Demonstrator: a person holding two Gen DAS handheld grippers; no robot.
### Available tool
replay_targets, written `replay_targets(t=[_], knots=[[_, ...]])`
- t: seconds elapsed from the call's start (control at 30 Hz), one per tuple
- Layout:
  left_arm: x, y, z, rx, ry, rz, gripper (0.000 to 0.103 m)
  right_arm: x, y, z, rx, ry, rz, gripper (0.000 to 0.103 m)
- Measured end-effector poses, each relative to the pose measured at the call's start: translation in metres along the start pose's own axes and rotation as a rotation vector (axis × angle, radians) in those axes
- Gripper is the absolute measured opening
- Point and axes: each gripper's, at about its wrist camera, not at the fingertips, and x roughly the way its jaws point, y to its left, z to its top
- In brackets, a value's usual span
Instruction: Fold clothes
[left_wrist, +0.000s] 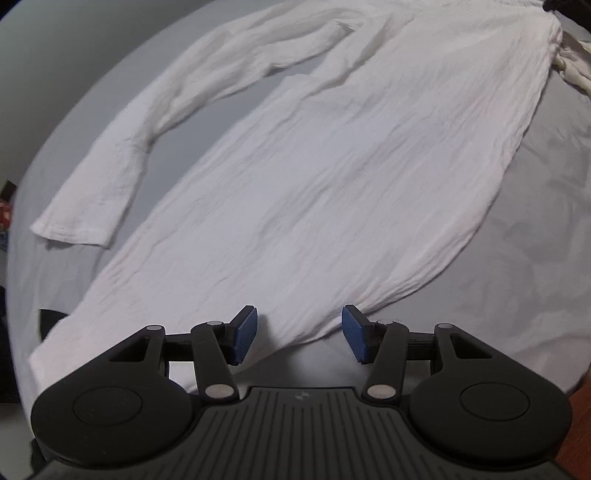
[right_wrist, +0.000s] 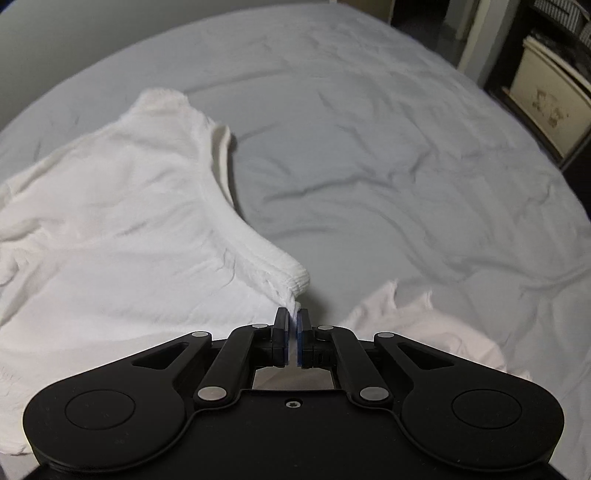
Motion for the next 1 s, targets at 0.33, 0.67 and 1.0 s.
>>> replay_targets(t=[0.33,0.67,1.0], knots=[[-0.047,0.108,-0.027,-0.253,0.033,0.249,0.049,0.007,0.011,0.005,0.016,-0.041,0.007,0.024],[-0.039,0.202,-0.077,-0.517,0.154,0.317,0.049,-0.01,0.034,0.006,-0.1,-0.086,-0.036,0.033],[0.0,0.193,-0.074,-0.429,0.077,0.293,0.047,-0.013,0.098,0.008,-0.216,-0.077,0.023,0.033]])
